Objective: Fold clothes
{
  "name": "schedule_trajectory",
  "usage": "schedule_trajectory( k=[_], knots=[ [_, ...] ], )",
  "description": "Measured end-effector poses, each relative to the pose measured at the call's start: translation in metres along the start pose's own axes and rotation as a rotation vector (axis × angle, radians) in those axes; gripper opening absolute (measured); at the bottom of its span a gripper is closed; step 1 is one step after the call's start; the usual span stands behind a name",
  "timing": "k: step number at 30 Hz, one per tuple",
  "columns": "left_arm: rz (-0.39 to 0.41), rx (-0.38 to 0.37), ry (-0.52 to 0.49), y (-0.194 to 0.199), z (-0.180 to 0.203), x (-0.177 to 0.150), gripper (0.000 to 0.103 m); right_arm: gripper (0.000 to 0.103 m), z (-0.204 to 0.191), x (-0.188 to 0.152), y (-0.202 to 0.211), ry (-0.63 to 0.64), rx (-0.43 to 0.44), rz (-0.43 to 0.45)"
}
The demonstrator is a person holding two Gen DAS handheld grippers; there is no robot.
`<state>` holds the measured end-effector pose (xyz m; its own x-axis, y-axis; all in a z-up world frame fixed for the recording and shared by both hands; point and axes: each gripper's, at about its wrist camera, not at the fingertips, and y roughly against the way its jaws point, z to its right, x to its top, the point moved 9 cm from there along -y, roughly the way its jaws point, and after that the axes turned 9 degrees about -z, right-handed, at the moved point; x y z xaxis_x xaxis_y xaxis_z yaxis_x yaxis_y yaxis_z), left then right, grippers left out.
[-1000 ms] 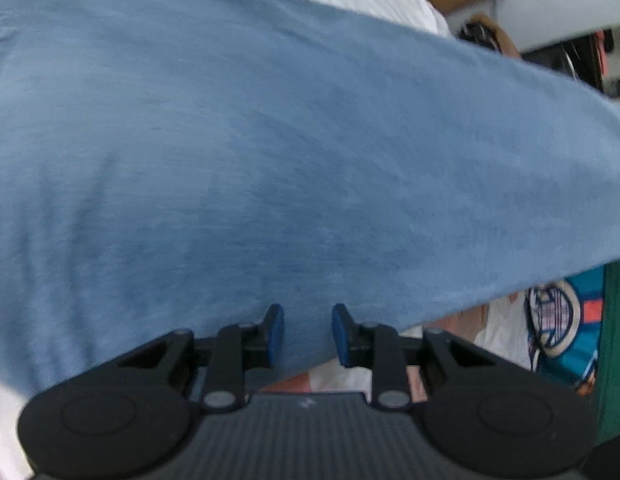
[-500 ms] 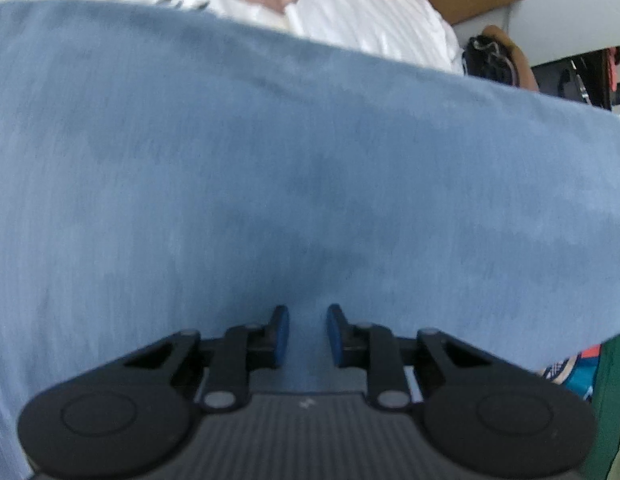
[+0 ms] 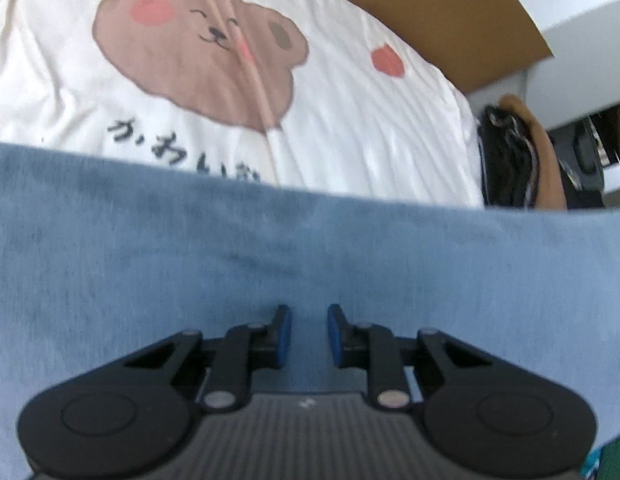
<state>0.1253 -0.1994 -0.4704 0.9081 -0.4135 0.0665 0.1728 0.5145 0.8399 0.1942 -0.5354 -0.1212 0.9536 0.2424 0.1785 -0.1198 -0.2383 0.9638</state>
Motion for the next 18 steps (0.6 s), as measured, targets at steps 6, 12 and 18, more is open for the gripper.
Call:
schedule_trajectory(
  k=[6,12,18],
  knots=[
    [0.076,0.015,-0.001,-0.001,0.003,0.021,0.021,0.008,-0.01,0.007,0.005,0.004,0.018,0.016],
    [0.085,-0.015,-0.007,-0.006,0.005,0.034,0.019,0.008,-0.035,0.012,0.016,0.028,0.042,0.023],
    [0.08,-0.076,0.009,-0.001,-0.001,-0.003,0.019,0.008,-0.078,0.031,0.022,0.032,0.106,0.014]
  ],
)
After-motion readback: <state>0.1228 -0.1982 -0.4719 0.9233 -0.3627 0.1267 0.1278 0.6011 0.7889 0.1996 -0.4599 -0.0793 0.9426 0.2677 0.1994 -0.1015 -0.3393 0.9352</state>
